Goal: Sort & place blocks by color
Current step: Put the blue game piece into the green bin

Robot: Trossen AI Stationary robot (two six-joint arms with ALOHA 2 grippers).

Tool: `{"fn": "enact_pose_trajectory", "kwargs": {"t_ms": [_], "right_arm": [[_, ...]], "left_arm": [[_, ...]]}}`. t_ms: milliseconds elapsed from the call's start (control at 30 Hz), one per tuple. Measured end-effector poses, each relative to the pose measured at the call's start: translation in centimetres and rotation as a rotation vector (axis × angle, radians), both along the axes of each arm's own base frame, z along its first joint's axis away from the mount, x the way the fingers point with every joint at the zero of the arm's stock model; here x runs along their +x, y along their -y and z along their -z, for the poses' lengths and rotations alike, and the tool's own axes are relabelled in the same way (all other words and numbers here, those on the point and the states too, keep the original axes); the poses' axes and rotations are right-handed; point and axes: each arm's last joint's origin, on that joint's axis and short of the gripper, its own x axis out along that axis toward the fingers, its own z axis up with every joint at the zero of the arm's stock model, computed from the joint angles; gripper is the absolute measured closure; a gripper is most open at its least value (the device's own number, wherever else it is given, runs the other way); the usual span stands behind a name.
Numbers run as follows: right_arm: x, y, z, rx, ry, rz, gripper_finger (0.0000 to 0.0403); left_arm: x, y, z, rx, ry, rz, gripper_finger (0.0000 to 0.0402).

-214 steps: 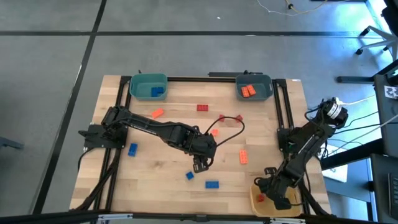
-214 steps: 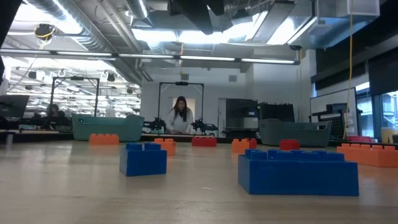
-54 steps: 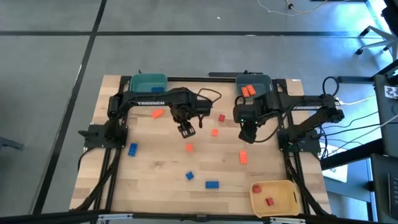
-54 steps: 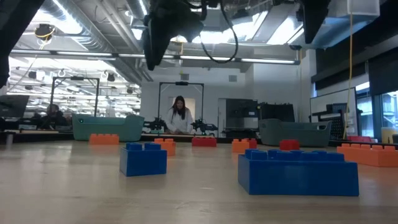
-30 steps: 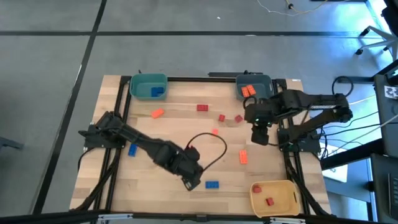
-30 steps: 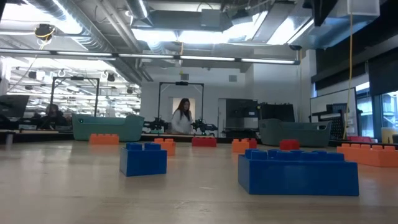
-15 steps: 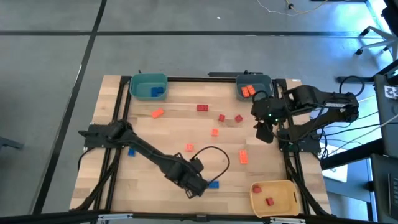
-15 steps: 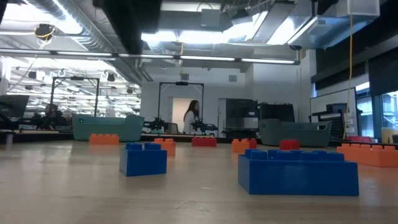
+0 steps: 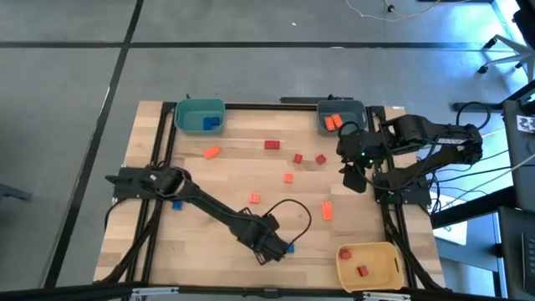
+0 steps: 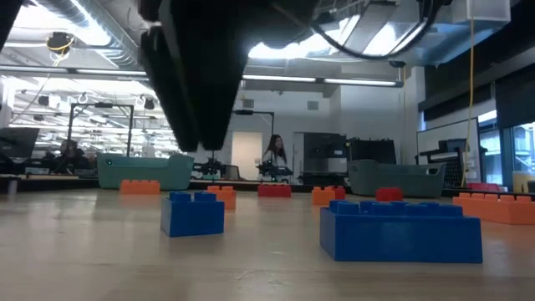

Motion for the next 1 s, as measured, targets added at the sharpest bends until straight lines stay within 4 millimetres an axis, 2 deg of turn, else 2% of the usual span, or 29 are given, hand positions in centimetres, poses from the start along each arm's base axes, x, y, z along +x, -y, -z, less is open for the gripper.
{"fn": "enact_pose_trajectory", "kwargs": {"t_ms": [400,1000], "right_arm": [[0.0,0.0,0.0,0.001,0.003,-0.001,0.0241],[0.0,0.0,0.0,0.0,0.004,-0.003,0.024]], "left_arm": [[0.5,0.2,2.7,0.015,-0.061,0.002,0.0192],[0.7,-0.1,2.6,0.032,-0.042,-0.002,0.0192]]}}
